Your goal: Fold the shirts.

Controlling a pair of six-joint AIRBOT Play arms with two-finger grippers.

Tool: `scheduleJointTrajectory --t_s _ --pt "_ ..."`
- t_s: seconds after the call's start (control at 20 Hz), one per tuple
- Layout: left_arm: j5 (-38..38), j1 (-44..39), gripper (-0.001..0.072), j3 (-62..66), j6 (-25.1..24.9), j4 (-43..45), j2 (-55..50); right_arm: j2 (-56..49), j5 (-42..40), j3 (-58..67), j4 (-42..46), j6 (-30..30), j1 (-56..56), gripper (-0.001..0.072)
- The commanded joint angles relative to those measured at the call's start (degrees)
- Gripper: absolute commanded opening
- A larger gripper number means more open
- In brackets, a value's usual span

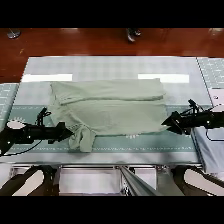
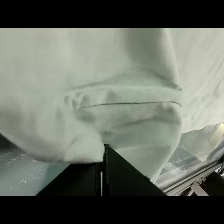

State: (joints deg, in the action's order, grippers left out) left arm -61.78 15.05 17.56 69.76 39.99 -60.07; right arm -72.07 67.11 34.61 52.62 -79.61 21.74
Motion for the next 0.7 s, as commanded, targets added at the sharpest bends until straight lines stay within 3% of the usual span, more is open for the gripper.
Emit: scheduleJointTrajectory --t_s 0.0,0.2,0.4,0.65 --pt "-1.6 0.1 0.0023 1.8 -0.4 -1.0 0.0 -1.6 -0.6 2.6 -2.9 3.1 -3.4 0.0039" --pt "-6.7 4.7 0.0023 11.8 -2.2 -1.0 0.0 -1.6 2.0 11.3 0.8 3.3 -3.3 0.0039" --pt "-2.6 6.6 0.0022 21.8 -0.1 -1.0 -2.1 -5.5 1.7 21.8 0.7 1.8 -3.9 0.0038" --pt "0.2 1.8 0.0022 34.6 2.1 -0.8 -18.0 -17.3 1.7 35.7 -2.8 -0.1 -7.1 0.0039"
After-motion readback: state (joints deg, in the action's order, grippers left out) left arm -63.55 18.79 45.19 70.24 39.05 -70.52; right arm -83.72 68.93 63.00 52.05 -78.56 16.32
